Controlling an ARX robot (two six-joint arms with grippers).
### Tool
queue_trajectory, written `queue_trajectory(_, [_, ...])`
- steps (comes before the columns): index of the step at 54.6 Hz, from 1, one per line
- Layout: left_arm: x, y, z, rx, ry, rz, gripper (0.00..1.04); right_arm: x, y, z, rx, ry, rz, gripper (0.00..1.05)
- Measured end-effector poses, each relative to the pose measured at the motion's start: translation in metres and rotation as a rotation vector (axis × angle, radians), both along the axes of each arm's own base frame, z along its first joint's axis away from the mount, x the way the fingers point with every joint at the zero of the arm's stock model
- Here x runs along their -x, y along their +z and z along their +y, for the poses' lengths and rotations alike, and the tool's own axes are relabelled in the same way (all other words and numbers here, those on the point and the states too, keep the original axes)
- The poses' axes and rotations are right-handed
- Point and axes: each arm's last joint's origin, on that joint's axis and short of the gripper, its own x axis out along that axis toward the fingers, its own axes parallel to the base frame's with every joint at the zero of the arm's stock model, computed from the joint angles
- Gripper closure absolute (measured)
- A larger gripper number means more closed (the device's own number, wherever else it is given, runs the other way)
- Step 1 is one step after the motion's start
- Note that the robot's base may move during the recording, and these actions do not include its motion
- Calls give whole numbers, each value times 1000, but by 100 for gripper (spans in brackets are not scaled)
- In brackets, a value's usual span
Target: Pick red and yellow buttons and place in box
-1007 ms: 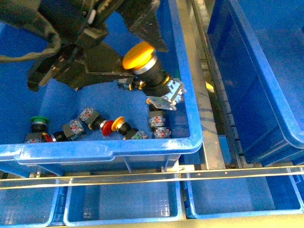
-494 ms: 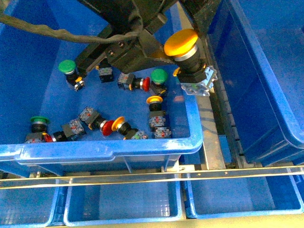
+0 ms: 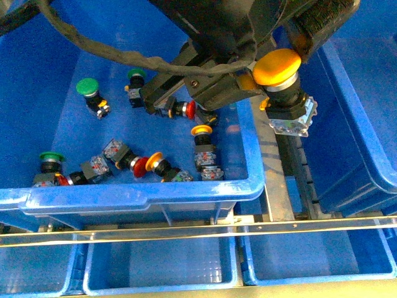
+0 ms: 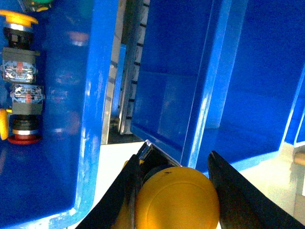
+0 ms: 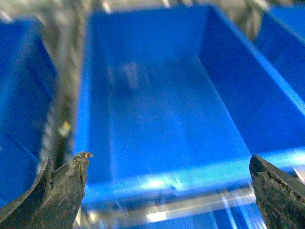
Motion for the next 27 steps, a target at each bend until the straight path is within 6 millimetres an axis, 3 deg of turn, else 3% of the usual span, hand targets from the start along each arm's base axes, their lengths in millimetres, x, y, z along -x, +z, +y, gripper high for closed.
queue_trajectory(17, [-4, 5, 1, -1, 18, -18, 71, -47, 6, 34, 189, 554, -17, 6])
queue_trajectory(27, [-4, 6, 2, -7, 18, -17, 71, -68, 11, 52, 277, 726, -66, 6])
